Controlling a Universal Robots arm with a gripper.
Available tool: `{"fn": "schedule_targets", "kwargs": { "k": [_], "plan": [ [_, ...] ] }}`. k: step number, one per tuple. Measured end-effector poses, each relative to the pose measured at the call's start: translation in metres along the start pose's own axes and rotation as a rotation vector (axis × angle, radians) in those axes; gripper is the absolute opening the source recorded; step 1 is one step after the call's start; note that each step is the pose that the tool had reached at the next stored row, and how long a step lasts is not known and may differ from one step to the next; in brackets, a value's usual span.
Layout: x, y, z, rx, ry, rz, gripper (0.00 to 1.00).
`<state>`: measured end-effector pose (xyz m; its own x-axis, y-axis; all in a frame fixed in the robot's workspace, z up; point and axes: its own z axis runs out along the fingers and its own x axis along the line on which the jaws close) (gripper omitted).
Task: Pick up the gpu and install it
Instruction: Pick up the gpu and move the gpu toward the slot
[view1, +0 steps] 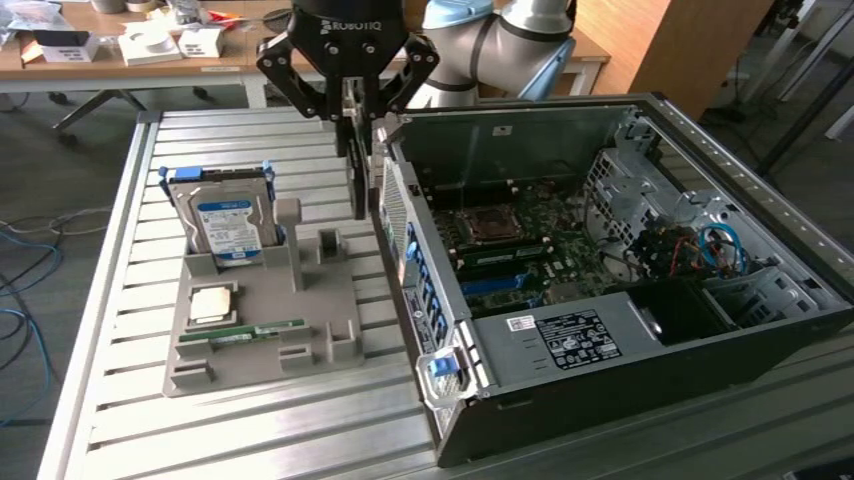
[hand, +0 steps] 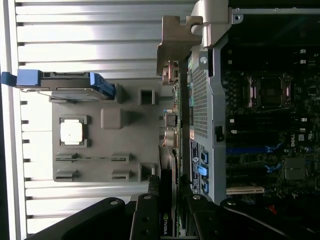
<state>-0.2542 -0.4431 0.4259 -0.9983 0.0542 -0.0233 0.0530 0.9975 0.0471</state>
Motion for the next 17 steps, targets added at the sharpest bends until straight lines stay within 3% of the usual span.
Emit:
{"fn": "schedule_targets", "kwargs": {
  "k": [17],
  "plan": [
    [-0.045,0.0024,0.0011,-0.0052,0.0004,0.000,0.26]
  ]
}}
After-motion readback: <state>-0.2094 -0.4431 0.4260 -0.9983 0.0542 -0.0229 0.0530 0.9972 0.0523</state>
